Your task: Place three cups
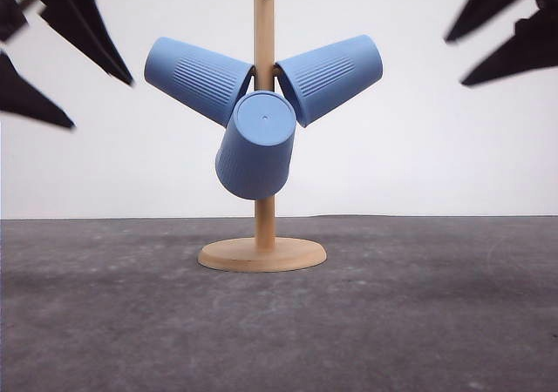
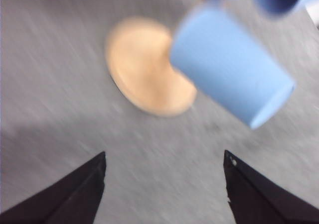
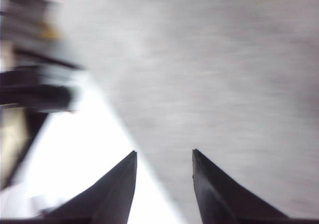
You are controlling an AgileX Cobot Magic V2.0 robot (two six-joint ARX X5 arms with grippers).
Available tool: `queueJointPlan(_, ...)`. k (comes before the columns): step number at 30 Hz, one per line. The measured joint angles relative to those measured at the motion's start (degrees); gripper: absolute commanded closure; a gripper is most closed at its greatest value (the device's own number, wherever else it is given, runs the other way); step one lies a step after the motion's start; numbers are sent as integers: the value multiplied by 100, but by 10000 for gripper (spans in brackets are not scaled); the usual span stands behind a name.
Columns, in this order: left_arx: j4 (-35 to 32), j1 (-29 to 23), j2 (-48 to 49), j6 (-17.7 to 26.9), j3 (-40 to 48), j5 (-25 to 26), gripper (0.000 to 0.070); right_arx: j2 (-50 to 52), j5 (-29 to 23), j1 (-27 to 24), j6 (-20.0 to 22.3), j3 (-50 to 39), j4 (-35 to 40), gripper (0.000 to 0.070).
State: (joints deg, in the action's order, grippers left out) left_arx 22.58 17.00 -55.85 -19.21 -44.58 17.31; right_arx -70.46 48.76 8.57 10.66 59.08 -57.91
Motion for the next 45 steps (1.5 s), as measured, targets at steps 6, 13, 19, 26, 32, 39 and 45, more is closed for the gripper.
queueJointPlan(6,467,-291,335,460,0,-412,272,536,-1214,-459,-178,-337,813,479)
queueJointPlan(13,719,-618,596,913,85,-456,295,1518,-2305,-938,-572,-1378,1995,479)
queueJointPlan(19,700,-687,789,958,532,-460,352,2118,-2631,-972,-792,-2018,2336,479)
queueJointPlan(26,716,-687,786,974,544,-449,608,2136,-2635,-972,-861,-2023,2182,656)
queueJointPlan(32,697,-687,786,980,544,-395,700,2136,-2641,-972,-858,-2023,2191,683)
queueJointPlan(39,673,-687,786,982,544,-392,700,2136,-2641,-973,-858,-2023,2192,683)
queueJointPlan(45,673,-694,803,989,544,-392,700,2136,-2641,-977,-858,-2023,2192,683)
